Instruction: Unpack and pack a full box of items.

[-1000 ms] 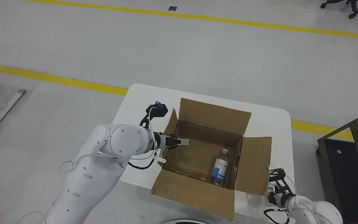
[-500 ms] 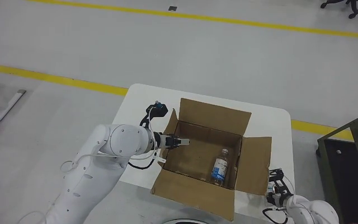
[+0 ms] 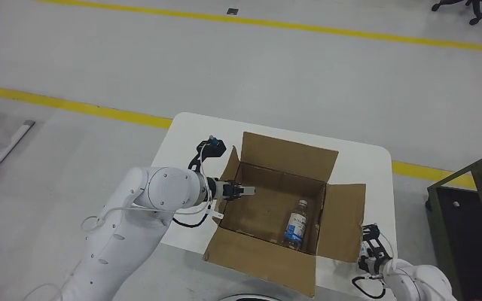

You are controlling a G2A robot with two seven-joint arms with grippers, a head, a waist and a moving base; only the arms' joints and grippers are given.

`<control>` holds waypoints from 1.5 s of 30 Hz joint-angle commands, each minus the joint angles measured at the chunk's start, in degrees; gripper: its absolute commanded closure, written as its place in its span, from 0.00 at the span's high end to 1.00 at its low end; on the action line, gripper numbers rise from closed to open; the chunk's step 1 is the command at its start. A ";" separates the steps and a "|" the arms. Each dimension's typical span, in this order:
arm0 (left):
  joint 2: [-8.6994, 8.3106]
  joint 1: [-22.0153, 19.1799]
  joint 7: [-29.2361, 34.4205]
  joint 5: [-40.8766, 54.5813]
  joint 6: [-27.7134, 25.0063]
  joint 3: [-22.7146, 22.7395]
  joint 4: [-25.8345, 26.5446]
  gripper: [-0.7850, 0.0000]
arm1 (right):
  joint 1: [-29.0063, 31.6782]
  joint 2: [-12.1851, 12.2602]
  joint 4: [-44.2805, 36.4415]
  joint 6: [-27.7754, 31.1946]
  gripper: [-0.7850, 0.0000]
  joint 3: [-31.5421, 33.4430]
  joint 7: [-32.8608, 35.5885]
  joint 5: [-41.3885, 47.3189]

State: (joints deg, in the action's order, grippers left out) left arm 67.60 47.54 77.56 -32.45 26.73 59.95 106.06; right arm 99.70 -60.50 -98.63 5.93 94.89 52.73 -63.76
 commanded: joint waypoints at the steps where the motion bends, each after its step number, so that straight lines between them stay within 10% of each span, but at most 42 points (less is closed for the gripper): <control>1: 0.00 0.00 0.00 0.00 0.00 0.00 0.00 1.00 | -0.08 0.02 -0.34 -0.45 0.00 1.80 -0.99 2.16; 19: -2.07 3.02 0.12 -12.52 -3.29 3.99 6.47 1.00 | 7.59 0.17 -12.48 14.24 0.00 22.67 -7.78 42.25; 45: -1.86 4.63 1.68 -20.44 -9.90 -2.13 -0.37 0.90 | 8.79 0.49 -19.07 20.01 0.00 14.57 -7.18 46.06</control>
State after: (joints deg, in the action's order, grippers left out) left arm 65.64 52.44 79.36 -52.16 17.06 58.54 106.78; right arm 108.72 -60.04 -117.76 25.90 109.89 45.54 -17.48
